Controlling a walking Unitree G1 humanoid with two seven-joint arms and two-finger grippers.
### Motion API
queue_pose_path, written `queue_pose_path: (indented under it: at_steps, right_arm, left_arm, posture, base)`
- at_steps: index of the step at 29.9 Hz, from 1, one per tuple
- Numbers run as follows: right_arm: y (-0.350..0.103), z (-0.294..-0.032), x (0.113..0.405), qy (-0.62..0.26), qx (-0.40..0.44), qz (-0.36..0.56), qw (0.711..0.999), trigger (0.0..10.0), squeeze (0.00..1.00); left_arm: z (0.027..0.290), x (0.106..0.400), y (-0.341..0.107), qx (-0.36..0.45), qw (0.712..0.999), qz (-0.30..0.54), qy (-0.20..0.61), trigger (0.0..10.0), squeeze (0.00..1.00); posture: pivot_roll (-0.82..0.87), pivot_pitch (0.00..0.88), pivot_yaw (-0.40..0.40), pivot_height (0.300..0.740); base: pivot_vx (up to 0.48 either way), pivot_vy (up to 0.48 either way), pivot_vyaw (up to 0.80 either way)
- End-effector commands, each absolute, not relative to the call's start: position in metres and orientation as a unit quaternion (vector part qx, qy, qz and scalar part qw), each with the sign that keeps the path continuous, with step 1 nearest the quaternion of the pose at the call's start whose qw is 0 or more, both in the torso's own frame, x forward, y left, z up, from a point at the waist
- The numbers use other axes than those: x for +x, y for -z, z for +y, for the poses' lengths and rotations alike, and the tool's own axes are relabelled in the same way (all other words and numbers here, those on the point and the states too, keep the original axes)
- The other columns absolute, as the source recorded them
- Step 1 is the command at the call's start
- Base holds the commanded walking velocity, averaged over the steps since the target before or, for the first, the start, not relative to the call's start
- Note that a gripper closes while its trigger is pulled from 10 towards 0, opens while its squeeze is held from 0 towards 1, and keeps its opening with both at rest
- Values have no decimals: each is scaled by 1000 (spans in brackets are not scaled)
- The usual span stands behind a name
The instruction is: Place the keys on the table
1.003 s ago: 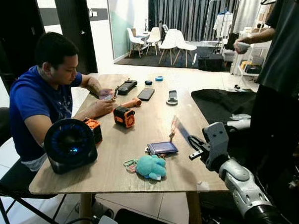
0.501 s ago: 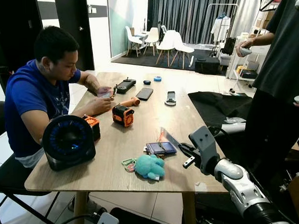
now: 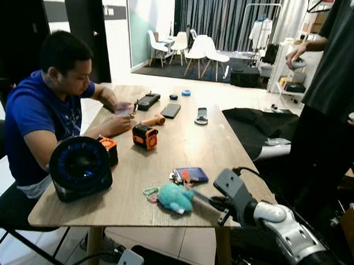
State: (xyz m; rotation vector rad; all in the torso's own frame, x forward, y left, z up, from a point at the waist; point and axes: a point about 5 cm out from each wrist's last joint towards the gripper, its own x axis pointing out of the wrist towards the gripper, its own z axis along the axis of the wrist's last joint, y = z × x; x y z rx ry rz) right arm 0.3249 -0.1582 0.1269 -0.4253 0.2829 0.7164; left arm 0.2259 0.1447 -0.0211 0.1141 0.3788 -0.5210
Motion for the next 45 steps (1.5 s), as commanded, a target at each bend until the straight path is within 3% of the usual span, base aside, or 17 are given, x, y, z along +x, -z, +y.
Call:
queue_pose_path:
  at_steps: [1, 11, 16, 18, 23, 36, 45]
  right_arm:
    - [-120, -157, 317, -361, -211, 164, 893, 10000, 0]
    - [-118, -165, 297, -369, -223, 224, 874, 10000, 0]
    - [-129, -181, 301, -315, -219, 216, 898, 10000, 0]
    - [-137, -190, 307, -268, -209, 196, 920, 10000, 0]
    - [-141, -198, 313, -222, -199, 185, 936, 10000, 0]
    - [-135, -200, 334, -154, -174, 172, 957, 10000, 0]
    - [-136, -181, 343, -182, -175, 173, 952, 10000, 0]
  left_arm:
    - [140, 223, 22, 50, 944, 190, 264, 10000, 0]
    - [139, 221, 23, 48, 942, 193, 269, 10000, 0]
    - [137, 220, 24, 46, 941, 194, 272, 10000, 0]
    - [137, 220, 24, 46, 941, 194, 274, 10000, 0]
    - [137, 221, 24, 46, 941, 194, 275, 10000, 0]
    - [137, 224, 23, 48, 941, 196, 272, 10000, 0]
    - [138, 224, 23, 51, 941, 198, 268, 10000, 0]
  posture:
    - [46, 23, -72, 740]
    - [44, 19, -71, 740]
    - [40, 17, -67, 740]
    - [39, 19, -62, 740]
    - [38, 22, -61, 740]
    - [37, 36, -50, 740]
    - [39, 40, -54, 740]
  base:
    - [0, 0, 0]
    - [0, 0, 0]
    - [0, 0, 0]
    - [0, 0, 0]
    - [0, 0, 0]
    - [0, 0, 0]
    - [0, 0, 0]
